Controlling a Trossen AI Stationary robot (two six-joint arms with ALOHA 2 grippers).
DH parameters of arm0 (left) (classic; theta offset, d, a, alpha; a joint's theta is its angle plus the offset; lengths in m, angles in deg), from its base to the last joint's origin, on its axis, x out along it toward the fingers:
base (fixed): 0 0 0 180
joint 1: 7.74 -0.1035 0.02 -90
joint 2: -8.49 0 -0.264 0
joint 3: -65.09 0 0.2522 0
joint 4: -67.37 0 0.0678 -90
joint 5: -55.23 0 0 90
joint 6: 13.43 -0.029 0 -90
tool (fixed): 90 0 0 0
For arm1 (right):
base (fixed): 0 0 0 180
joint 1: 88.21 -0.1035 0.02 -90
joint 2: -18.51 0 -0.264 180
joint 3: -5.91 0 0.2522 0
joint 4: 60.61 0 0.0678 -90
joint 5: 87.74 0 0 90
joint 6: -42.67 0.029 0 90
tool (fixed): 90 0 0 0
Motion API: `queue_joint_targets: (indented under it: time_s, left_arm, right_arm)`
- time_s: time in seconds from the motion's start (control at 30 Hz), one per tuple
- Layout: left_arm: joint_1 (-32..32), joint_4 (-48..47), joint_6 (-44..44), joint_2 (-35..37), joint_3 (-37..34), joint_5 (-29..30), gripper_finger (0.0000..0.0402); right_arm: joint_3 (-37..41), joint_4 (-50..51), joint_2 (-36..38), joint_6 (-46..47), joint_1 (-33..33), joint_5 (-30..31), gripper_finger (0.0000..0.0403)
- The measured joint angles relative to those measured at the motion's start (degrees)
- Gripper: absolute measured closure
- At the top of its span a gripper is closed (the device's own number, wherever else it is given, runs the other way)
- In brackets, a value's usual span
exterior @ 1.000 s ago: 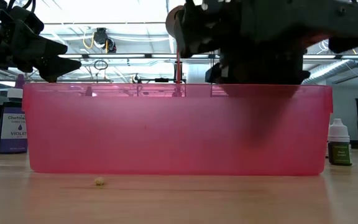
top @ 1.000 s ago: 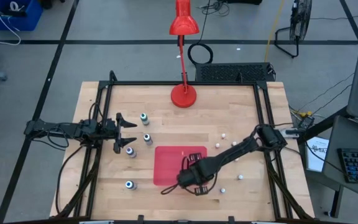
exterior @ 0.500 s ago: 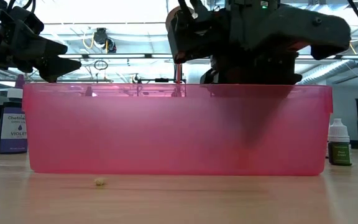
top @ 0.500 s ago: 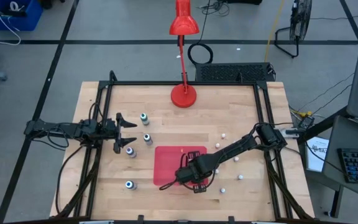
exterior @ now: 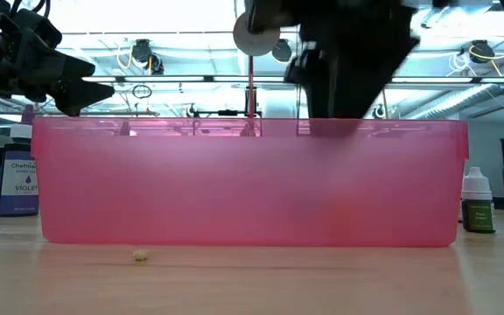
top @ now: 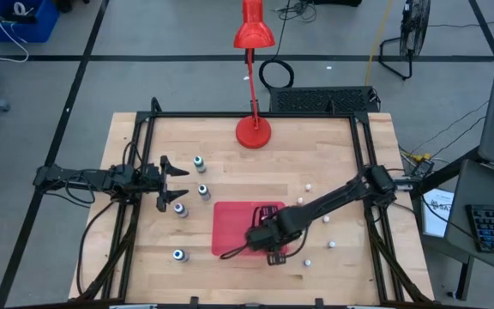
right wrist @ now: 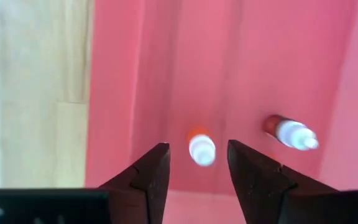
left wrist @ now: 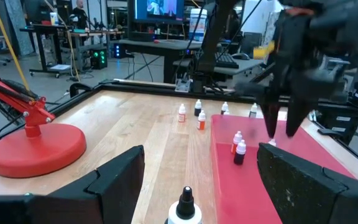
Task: Pick & Place food coloring
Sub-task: Put the small yellow food coloring bottle into the pink container
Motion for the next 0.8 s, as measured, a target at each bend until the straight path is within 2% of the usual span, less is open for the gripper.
queue_joint_targets:
  time_s: [0.13,0.3,0.5,0.63,0.8]
  left_arm:
    - [0.0,0.0,0.0,0.0,0.0,0.0,0.0096]
    - [0.0,0.0,0.0,0.0,0.0,0.0,0.0096]
    - [0.0,0.0,0.0,0.0,0.0,0.0,0.0096]
    - [0.0,0.0,0.0,0.0,0.0,0.0,0.0096]
    - [0.0,0.0,0.0,0.0,0.0,0.0,0.0096]
  right_arm:
    - [0.0,4.0,4.1,1.0,0.1,2.4,0.0254]
    - [-0.1,14.1,7.7,8.1,0.2,12.1,0.0246]
    - [1.1,25.7,9.4,13.3,1.2,18.7,0.0215]
    - [6.8,26.1,12.4,13.6,2.7,23.7,0.0188]
    - [17.7,22.5,19.7,15.4,7.6,23.4,0.0161]
